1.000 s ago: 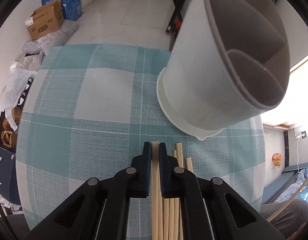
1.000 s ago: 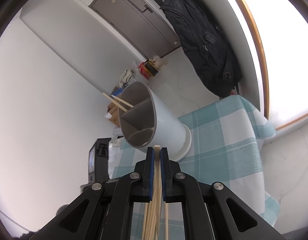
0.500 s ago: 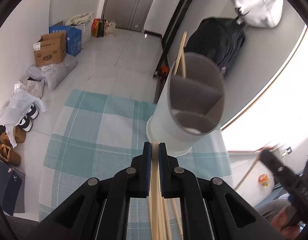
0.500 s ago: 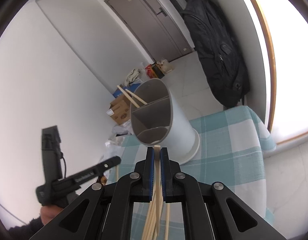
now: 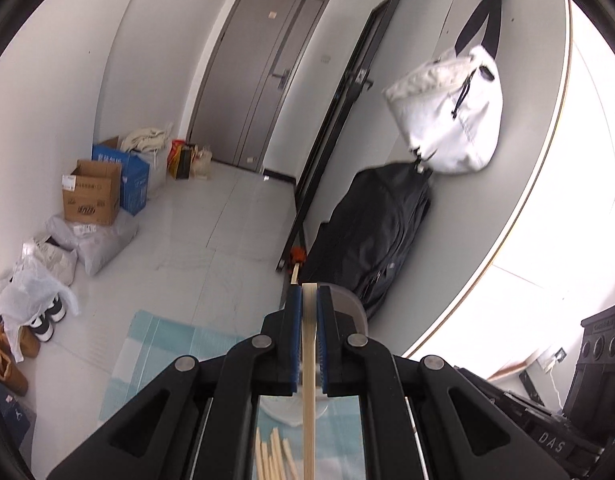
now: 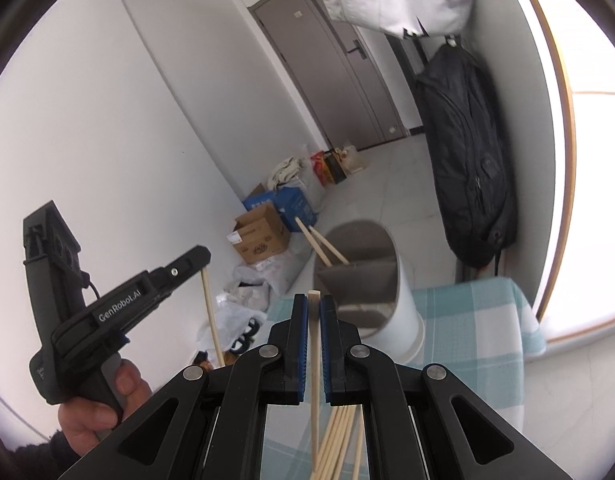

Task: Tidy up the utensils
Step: 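Raise both held chopsticks upright and carry them over the utensil holder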

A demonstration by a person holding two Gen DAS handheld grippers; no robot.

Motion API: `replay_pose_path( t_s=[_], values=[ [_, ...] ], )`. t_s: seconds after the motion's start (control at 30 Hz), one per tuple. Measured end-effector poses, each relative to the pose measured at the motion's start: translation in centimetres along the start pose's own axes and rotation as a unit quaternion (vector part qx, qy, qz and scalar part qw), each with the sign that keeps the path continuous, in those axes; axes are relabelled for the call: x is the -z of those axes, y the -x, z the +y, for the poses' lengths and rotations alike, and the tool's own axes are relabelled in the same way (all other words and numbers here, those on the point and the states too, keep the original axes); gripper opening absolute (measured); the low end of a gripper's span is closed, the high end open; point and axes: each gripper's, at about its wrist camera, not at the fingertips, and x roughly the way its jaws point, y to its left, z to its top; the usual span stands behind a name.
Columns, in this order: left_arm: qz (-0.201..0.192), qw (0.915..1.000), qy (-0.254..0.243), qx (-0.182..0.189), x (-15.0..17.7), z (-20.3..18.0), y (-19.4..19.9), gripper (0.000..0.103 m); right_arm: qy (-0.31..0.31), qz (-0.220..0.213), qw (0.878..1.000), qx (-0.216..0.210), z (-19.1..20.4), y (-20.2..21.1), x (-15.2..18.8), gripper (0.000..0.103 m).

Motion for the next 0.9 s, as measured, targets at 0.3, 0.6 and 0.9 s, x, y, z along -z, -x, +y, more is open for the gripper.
replay_pose_path(
  t_s=[0.3, 0.6, 0.9],
  values=[
    [-0.047, 0.9987, -0.004, 0.022, -4.4, -1.2, -1.1, 0.003, 0.032, -0.027, 0.999, 0.006, 1.2, 0.0, -6.8, 0.005],
    [-0.066, 0.9976, -0.009, 0.017, -7.5, -1.2, -4.0, 0.003, 0.055, -0.048, 0.997, 0.012, 1.1, -2.4, -12.5, 0.005],
    [-0.073, 0.9971, -0.009, -0.017, -8.6, -1.1, -8.2, 0.003, 0.061, -0.058, 0.996, 0.034, -0.5, -6.1, -15.6, 0.005]
  ],
)
